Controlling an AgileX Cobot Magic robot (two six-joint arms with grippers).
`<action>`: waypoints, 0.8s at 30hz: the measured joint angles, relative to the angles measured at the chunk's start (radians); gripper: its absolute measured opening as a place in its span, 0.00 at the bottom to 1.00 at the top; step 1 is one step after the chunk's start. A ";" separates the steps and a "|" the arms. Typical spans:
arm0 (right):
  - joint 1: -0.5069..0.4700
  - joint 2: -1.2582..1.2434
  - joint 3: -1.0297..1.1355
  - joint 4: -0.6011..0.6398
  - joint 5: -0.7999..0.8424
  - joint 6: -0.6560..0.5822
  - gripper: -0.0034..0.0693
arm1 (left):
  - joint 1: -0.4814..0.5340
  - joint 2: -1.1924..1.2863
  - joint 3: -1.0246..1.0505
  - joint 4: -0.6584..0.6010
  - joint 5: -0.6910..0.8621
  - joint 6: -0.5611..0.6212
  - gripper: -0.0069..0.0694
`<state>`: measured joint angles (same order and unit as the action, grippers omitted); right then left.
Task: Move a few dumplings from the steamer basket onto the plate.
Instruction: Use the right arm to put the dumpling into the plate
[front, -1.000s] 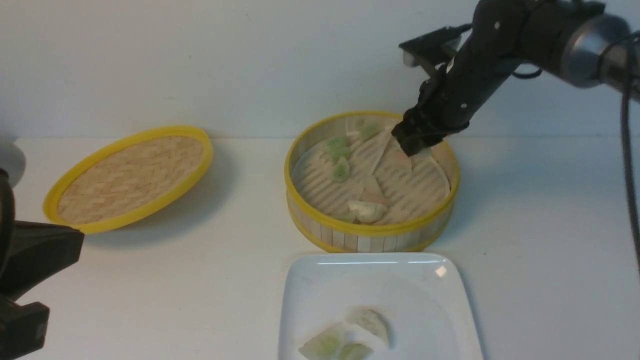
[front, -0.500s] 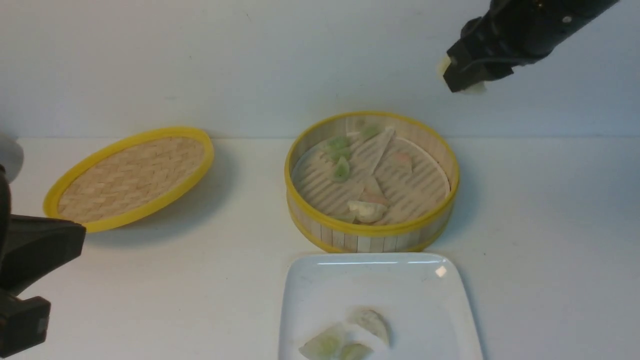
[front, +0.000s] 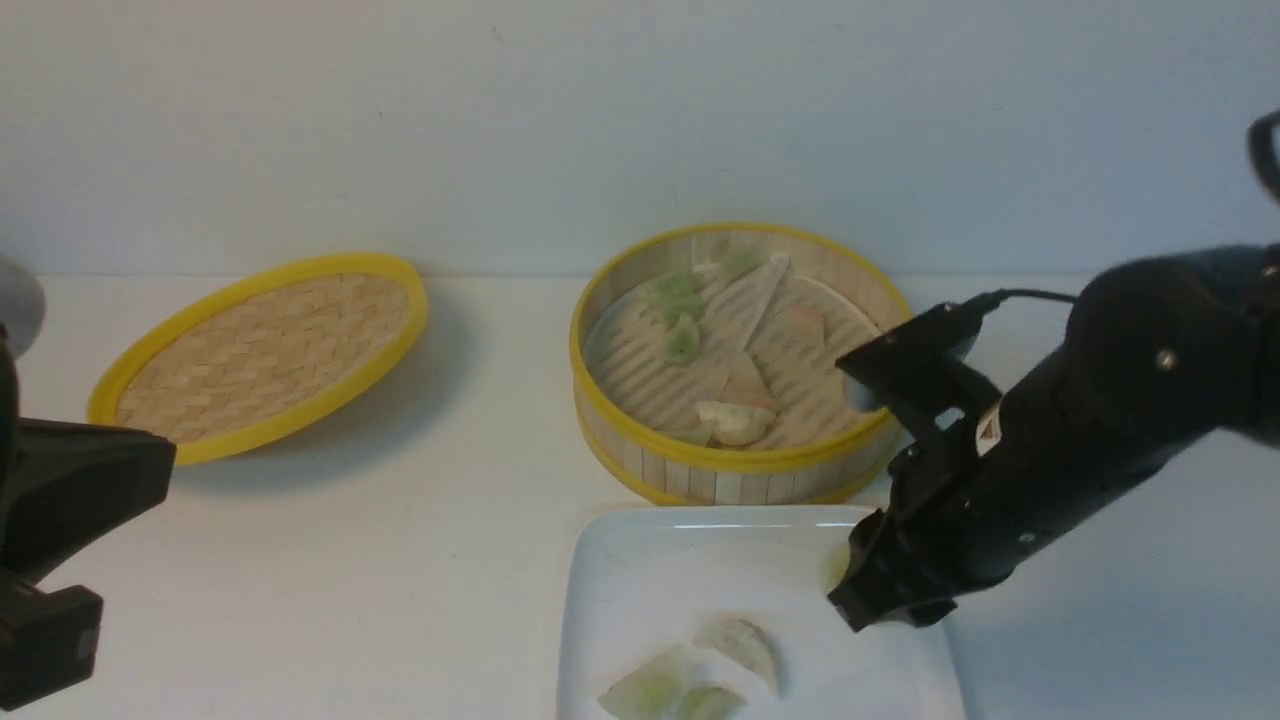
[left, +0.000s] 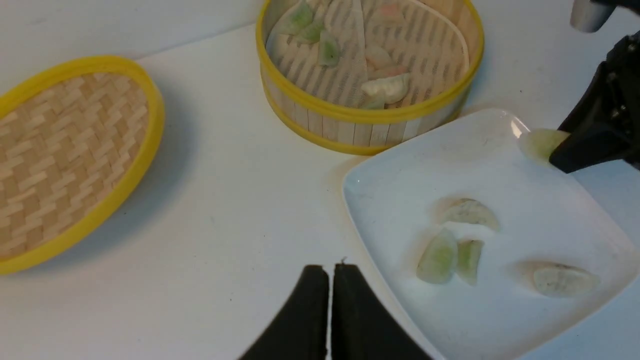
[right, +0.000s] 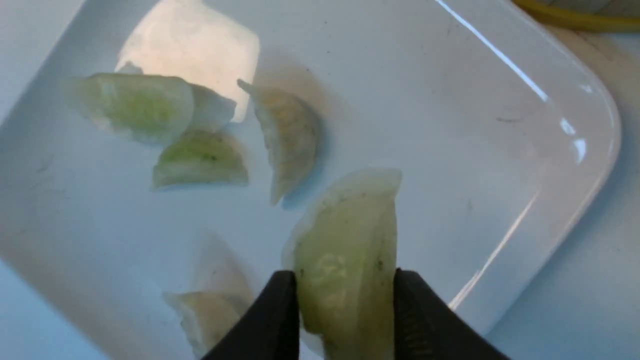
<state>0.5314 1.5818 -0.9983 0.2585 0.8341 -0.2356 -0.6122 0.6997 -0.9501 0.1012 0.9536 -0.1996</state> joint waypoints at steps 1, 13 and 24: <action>0.001 0.017 0.009 0.000 -0.029 0.000 0.35 | 0.000 0.000 0.000 0.000 0.000 0.000 0.08; 0.001 0.199 0.016 -0.005 -0.207 0.001 0.52 | 0.000 0.000 0.000 0.000 0.001 0.000 0.08; 0.001 0.106 -0.183 -0.093 0.088 0.056 0.61 | 0.000 0.000 0.000 0.001 0.000 0.000 0.08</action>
<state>0.5320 1.6876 -1.1810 0.1660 0.9217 -0.1793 -0.6122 0.6997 -0.9501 0.1020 0.9536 -0.1996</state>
